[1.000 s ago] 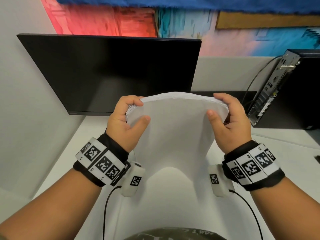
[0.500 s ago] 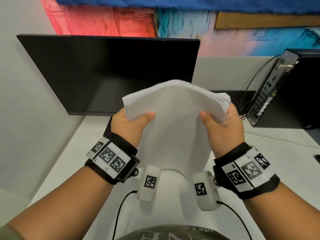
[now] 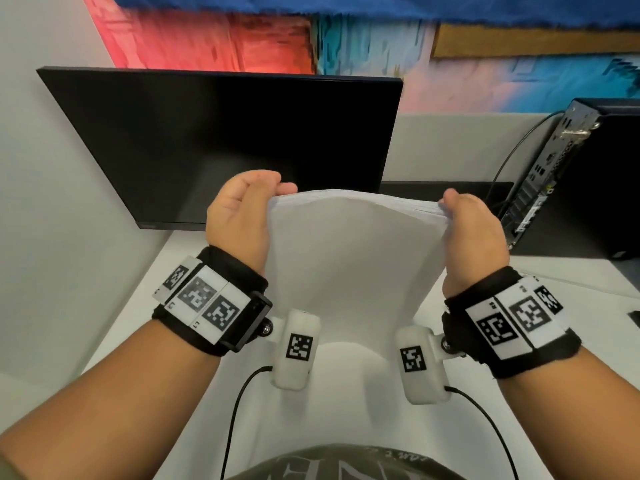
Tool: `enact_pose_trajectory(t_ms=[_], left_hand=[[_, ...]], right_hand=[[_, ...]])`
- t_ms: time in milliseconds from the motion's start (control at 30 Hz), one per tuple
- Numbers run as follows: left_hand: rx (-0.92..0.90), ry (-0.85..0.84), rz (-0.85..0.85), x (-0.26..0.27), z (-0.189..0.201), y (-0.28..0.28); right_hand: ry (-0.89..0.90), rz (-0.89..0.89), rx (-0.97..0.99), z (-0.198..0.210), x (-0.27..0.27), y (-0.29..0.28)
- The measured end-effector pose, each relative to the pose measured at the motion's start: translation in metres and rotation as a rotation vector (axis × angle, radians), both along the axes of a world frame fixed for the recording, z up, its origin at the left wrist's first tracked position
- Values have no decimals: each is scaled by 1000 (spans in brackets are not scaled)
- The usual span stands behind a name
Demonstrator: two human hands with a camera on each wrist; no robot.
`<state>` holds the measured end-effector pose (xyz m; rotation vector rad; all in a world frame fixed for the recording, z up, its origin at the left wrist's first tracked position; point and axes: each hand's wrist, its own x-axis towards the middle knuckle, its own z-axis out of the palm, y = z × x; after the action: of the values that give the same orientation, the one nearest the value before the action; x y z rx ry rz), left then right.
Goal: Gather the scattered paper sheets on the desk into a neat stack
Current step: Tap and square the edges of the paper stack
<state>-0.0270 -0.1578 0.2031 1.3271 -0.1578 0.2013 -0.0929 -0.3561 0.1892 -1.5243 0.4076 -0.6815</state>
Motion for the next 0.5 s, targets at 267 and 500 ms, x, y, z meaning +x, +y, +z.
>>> enact_pose_trajectory(t_ms=[267, 500], left_hand=[[94, -34, -58, 13, -9, 3], [248, 132, -127, 12, -44, -1]], right_hand=[[3, 146, 145, -1, 1, -3], [-74, 207, 116, -28, -8, 14]])
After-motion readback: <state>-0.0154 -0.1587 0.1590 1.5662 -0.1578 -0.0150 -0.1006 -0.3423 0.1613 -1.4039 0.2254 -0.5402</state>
